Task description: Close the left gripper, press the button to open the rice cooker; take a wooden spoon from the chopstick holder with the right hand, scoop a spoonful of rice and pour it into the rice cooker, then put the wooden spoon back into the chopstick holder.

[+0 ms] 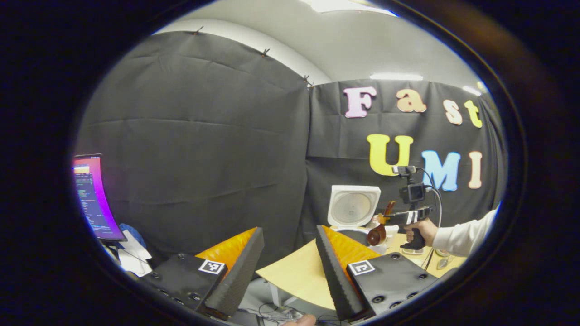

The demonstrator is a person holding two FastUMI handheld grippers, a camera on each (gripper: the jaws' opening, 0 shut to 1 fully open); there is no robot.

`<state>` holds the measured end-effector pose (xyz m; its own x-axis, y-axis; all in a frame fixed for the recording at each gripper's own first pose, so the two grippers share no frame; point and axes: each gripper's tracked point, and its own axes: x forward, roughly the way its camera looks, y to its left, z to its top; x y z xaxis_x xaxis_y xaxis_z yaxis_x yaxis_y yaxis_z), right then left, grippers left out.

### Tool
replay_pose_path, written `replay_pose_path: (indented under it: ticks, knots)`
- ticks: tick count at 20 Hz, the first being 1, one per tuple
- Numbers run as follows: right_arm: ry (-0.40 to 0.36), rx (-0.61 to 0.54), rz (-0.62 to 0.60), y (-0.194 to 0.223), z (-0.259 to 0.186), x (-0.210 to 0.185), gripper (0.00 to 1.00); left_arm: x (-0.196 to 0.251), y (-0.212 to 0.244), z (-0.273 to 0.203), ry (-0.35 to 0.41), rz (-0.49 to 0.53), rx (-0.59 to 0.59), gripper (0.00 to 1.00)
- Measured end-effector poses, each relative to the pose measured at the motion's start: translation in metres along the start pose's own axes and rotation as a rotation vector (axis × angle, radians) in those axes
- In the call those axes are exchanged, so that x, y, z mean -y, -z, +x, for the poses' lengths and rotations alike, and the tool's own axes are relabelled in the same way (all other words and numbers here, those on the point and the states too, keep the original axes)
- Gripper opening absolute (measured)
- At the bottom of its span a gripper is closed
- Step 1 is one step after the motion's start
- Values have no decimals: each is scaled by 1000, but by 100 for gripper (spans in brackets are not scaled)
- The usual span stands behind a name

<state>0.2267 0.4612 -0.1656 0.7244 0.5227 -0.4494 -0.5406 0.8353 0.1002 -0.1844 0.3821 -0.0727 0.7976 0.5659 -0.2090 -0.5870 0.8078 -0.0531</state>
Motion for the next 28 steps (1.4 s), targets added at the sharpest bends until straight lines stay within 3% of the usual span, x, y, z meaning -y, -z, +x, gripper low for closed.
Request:
replay_pose_path:
  ticks: [8,10,12,17,19,21,24,25,28]
  knots:
    - [162,67,493,27,-136,155,12,33,18,-15,204,-59,4,78]
    - [239,72,544,44,-174,203,12,39,21,-13,229,-59,0,89]
    - [315,74,576,64,-209,247,12,47,15,-13,244,-70,14,78]
    - [461,62,690,120,-261,341,12,81,11,-17,269,-64,28,78]
    - [489,49,723,138,-269,373,12,99,12,-18,263,-58,34,78]
    - [497,29,744,154,-255,391,12,119,13,-26,247,-45,27,83]
    - [497,-8,762,180,-229,409,12,148,17,-42,217,-16,7,84]
    - [494,-21,767,186,-222,419,12,157,21,-47,199,-4,-6,78]
    - [482,-58,771,208,-201,446,12,175,20,-56,126,-8,-23,77]
